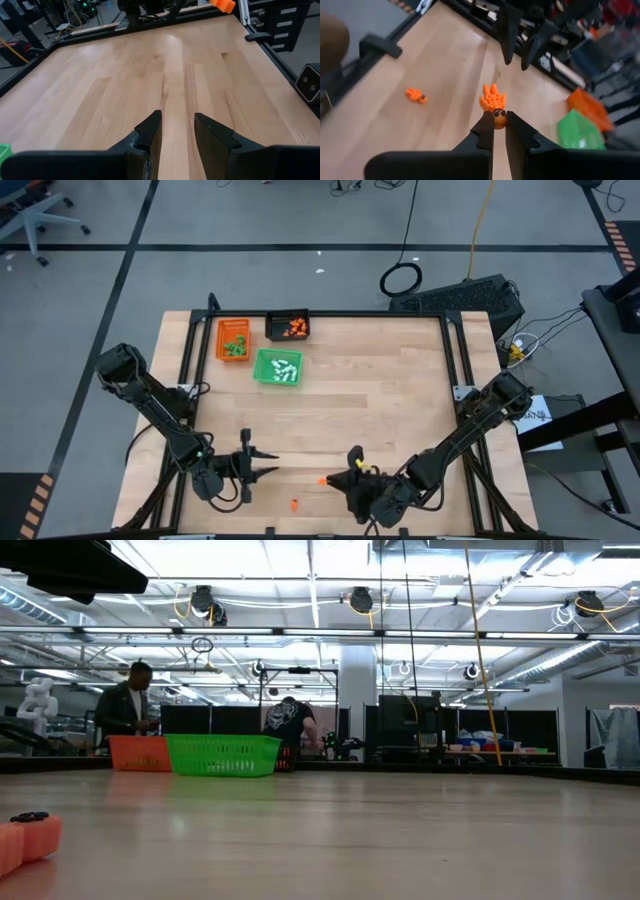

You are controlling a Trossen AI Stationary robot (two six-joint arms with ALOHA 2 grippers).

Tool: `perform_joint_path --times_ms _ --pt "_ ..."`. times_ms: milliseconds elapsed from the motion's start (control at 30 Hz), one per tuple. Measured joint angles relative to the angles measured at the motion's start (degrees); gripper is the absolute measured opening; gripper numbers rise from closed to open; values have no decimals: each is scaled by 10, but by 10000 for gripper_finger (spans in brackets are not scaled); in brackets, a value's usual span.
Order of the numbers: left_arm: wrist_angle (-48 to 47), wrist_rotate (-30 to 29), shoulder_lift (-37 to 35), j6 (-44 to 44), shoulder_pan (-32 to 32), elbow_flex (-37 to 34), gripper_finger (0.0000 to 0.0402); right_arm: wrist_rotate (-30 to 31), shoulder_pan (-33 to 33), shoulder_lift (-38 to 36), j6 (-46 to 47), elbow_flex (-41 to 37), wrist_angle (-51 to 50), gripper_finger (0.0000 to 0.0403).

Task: Sort Halloween decoration
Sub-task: Put the orange skeleton toy into the black bin

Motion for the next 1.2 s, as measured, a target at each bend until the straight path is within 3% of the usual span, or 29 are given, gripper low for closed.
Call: perform_joint_path --times_ms 367,533,800,1200 --pt "0 0 0 0 0 0 114 0 -2 -3 -225 0 24 9" --pt "0 0 0 0 0 0 114 1 -2 -3 -276 0 24 9" --pt "0 0 0 0 0 0 114 0 -2 -3 -235 0 24 9" --pt "-1 1 0 -1 0 0 114 0 -21 -3 -44 0 24 9"
